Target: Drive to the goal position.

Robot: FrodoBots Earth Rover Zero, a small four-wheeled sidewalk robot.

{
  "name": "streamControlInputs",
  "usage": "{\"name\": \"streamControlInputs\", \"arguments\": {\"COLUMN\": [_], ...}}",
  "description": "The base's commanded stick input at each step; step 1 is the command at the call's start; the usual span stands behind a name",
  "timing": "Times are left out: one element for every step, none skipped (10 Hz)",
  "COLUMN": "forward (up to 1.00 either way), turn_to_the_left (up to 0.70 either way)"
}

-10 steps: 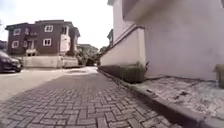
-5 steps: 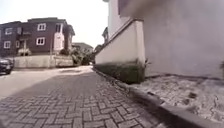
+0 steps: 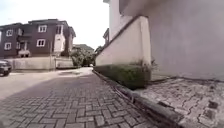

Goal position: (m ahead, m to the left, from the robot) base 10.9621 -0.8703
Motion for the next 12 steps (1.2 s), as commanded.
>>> {"name": "streamControlInputs", "arguments": {"forward": [0.7,0.7,0.7,0.7,0.7,0.7,0.7,0.7,0.7,0.7,0.7,0.7], "turn_to_the_left": [0.35,0.21,0.03,0.03,0.03,0.03,0.03,0.03,0.03,0.03,0.03,0.03]}}
